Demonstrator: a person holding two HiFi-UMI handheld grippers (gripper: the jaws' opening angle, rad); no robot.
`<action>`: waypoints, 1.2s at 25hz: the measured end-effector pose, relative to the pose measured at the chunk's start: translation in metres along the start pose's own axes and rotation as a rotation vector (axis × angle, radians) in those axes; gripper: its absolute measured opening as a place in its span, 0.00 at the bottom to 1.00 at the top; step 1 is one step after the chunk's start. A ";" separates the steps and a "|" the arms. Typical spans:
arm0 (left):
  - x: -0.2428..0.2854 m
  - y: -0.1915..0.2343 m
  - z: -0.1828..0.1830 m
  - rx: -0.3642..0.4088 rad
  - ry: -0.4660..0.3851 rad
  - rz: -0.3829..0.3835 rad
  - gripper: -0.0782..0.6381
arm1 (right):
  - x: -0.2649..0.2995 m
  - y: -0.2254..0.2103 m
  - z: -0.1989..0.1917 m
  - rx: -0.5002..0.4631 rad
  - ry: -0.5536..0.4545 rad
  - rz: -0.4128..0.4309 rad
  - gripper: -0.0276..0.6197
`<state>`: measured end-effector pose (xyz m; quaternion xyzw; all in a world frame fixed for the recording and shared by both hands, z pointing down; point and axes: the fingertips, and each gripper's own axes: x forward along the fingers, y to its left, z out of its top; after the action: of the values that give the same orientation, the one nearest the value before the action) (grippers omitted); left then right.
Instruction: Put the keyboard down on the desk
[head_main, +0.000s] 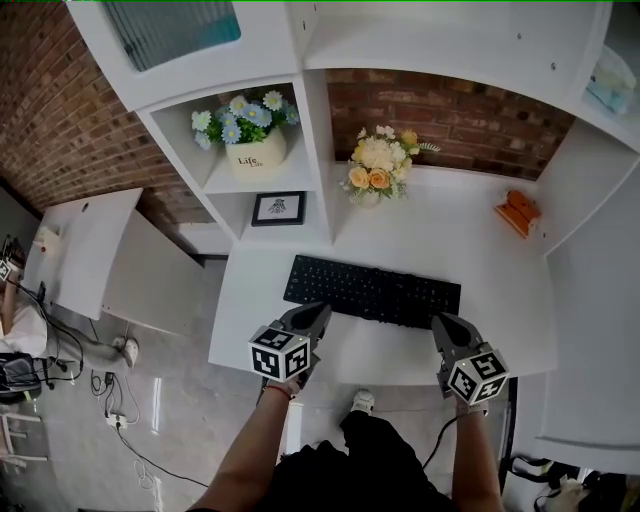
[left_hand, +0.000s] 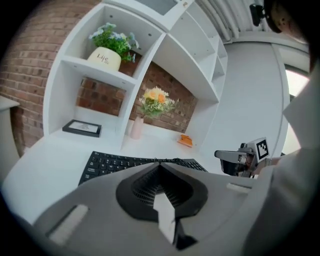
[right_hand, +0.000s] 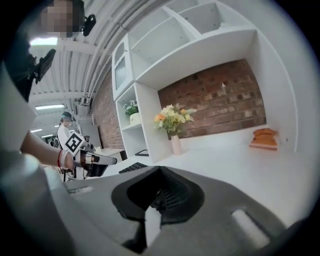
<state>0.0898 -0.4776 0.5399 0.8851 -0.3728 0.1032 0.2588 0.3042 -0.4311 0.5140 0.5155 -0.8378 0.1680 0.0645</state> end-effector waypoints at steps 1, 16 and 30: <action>-0.005 0.002 0.005 0.008 -0.025 0.007 0.11 | -0.002 0.001 0.004 -0.013 -0.011 -0.008 0.04; -0.086 0.011 0.060 0.114 -0.274 0.079 0.11 | -0.061 0.023 0.048 -0.108 -0.154 -0.107 0.04; -0.155 0.003 0.053 0.119 -0.338 0.080 0.11 | -0.098 0.080 0.059 -0.175 -0.214 -0.145 0.04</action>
<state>-0.0214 -0.4137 0.4383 0.8881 -0.4389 -0.0147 0.1354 0.2824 -0.3365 0.4145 0.5818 -0.8120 0.0334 0.0313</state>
